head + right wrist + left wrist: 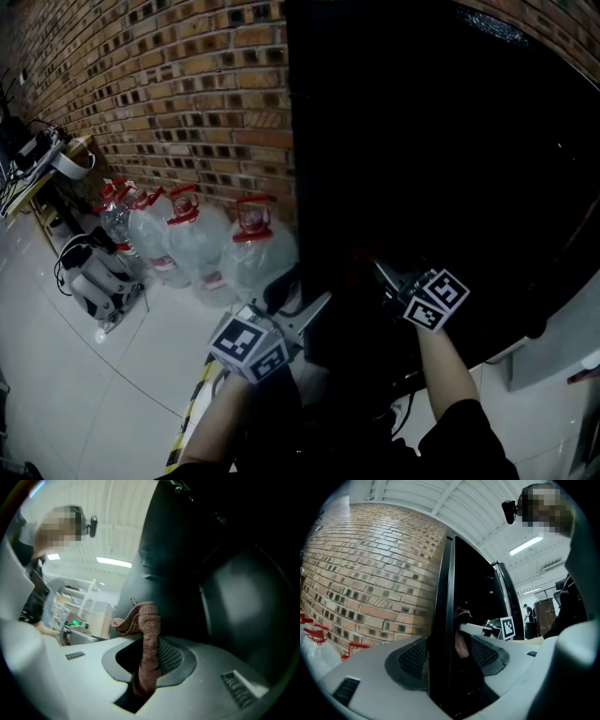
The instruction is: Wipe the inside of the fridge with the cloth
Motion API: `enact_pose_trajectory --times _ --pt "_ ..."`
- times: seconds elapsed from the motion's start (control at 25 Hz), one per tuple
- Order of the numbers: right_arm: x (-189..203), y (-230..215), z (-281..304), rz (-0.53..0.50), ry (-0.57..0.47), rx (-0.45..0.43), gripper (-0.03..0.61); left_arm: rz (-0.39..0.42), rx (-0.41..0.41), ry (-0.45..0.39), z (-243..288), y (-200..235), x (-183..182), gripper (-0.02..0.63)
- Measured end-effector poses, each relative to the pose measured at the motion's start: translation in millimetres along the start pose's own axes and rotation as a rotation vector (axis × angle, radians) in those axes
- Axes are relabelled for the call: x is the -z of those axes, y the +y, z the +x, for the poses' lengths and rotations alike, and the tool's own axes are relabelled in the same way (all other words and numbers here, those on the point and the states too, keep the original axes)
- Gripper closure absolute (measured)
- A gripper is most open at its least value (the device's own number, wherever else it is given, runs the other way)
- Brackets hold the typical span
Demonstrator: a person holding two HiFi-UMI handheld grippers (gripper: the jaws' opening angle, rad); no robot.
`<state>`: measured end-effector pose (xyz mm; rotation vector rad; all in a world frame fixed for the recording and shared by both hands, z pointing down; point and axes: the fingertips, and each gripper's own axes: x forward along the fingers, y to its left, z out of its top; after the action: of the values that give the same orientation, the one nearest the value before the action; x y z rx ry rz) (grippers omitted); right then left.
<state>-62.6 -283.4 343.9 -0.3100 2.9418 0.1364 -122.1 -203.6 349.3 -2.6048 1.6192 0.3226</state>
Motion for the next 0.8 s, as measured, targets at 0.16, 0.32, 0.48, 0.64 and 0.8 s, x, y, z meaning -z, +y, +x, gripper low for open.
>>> enact_pose_trajectory --times 0.16,0.32,0.48,0.64,0.8 --pt "14 40 8 0.008 0.018 -0.140 0.505 0.003 -0.005 0.002 -3 -2 3 0.318" --pt "21 52 22 -0.011 0.031 -0.173 0.505 0.013 -0.006 0.005 -7 -1 6 0.318" --pt "25 40 30 -0.015 0.031 -0.126 0.505 0.011 -0.016 0.003 -10 3 9 0.318" --pt "28 29 33 -0.027 0.035 -0.100 0.502 0.002 -0.017 0.012 -6 10 13 0.318" --pt "31 26 32 -0.048 0.022 -0.091 0.503 -0.009 -0.017 0.001 -2 11 14 0.318"
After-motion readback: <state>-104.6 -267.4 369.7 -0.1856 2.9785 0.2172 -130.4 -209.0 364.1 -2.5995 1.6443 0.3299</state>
